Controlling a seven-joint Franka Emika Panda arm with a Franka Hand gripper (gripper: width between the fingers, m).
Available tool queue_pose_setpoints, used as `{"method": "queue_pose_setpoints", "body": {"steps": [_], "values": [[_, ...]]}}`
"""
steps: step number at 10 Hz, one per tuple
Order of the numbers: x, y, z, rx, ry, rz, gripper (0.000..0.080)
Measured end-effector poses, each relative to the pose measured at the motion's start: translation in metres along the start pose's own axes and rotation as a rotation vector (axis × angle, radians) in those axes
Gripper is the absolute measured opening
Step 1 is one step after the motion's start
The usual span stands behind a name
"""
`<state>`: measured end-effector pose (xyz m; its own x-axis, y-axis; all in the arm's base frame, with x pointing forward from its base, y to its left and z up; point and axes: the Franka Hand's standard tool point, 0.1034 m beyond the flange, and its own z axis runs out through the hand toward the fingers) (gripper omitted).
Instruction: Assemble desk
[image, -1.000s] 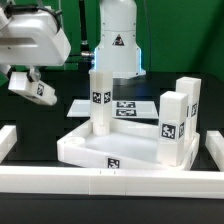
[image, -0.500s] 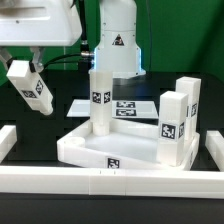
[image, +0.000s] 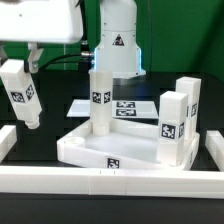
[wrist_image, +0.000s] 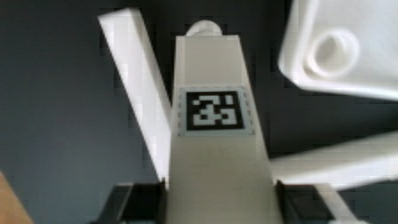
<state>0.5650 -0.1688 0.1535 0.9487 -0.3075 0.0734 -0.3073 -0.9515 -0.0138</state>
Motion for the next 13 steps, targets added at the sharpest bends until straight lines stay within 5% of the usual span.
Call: {"method": "queue_pose_setpoints", "body": {"steps": [2,6,8,13], "values": [[0.001,-0.022,-0.003,0.002,-0.004,0.025,0.0288],[0.000,-0.022,-0.001,0.003,-0.006,0.017,0.0288],[0.000,-0.039,-0.012,0.020,0.005,0.049,0.0288],[-0.001,-0.059,-0.006,-0.001,0.215,0.057,0.0288]]}}
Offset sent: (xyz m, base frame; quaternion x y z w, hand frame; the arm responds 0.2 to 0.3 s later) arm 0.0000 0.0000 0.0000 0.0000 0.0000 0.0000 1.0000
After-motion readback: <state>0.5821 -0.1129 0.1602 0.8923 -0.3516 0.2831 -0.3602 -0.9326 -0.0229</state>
